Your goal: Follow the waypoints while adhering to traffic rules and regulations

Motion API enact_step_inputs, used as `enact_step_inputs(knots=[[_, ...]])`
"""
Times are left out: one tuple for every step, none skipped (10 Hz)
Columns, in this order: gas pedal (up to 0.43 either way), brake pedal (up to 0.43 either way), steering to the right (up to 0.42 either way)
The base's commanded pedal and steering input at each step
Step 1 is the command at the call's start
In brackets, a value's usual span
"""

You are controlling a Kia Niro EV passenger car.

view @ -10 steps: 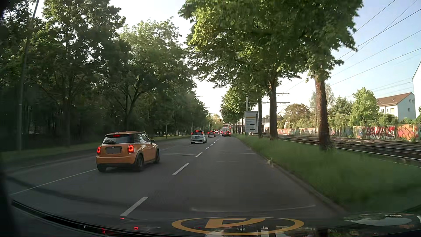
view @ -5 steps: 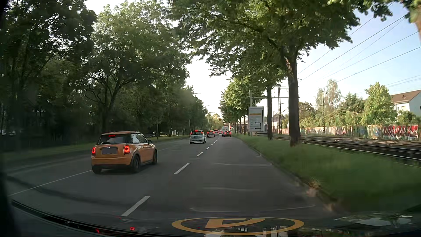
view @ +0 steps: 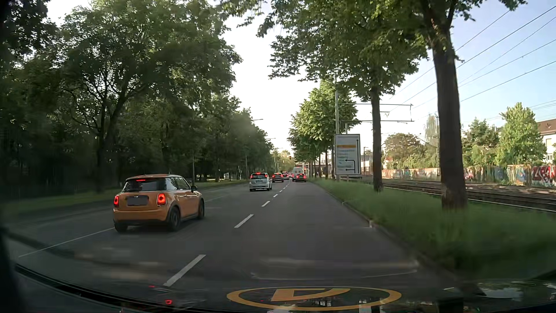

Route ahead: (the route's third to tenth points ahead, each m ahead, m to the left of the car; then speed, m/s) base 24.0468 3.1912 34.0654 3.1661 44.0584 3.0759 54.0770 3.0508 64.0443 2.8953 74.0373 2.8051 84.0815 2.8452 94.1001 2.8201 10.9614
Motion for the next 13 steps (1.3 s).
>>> enact_step_inputs(knots=[[0.0,0.0,0.0],[0.0,0.0,0.0],[0.0,0.0,0.0],[0.0,0.0,0.0],[0.0,0.0,0.0],[0.0,0.0,0.0],[0.0,0.0,0.0],[0.0,0.0,0.0],[0.0,0.0,0.0],[0.0,0.0,0.0],[0.0,0.0,0.0],[0.0,0.0,0.0],[0.0,0.0,0.0]])
